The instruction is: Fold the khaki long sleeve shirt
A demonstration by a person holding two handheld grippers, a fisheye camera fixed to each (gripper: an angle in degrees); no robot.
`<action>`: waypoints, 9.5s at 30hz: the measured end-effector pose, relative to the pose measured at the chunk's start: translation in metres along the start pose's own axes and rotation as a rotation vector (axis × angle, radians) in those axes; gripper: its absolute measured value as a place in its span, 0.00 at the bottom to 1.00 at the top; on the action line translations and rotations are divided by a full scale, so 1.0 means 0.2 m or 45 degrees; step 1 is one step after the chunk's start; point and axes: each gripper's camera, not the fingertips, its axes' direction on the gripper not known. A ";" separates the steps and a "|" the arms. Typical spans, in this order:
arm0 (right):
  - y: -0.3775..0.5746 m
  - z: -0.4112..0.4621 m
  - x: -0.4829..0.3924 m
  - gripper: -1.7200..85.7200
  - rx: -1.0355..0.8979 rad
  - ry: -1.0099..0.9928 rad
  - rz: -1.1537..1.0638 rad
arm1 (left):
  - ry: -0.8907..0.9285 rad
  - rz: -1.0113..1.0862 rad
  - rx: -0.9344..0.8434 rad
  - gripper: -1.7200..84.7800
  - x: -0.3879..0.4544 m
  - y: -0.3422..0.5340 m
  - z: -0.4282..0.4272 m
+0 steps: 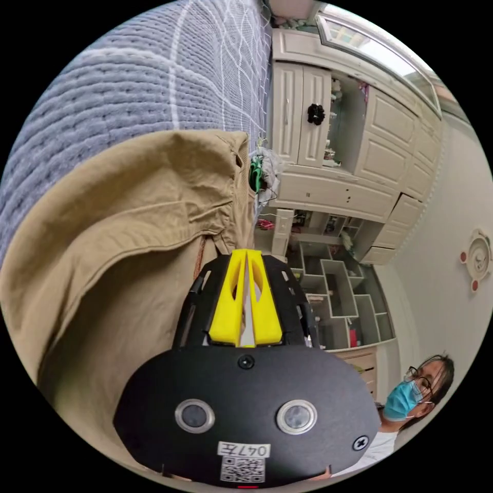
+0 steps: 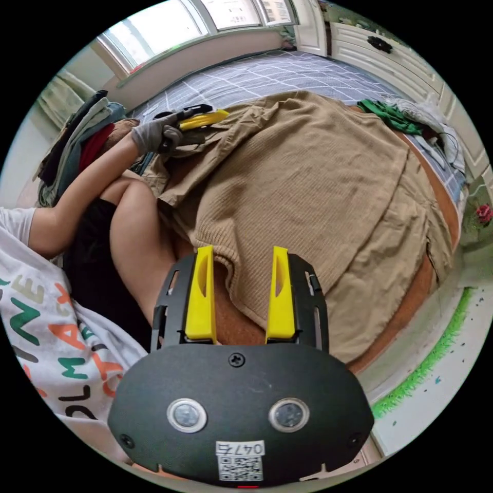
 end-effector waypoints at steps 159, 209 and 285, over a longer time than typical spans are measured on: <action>0.60 0.18 -1.05 0.02 -0.300 0.830 -0.793 | -0.571 0.510 -1.037 0.01 2.46 0.45 -1.15; 0.82 -0.34 -0.56 0.02 -0.290 0.898 -0.831 | -0.260 0.269 -0.865 0.01 2.18 0.38 -0.83; -0.99 -2.39 -0.61 0.01 -0.419 1.926 -0.642 | -0.835 0.897 -0.425 0.06 2.99 0.96 -1.59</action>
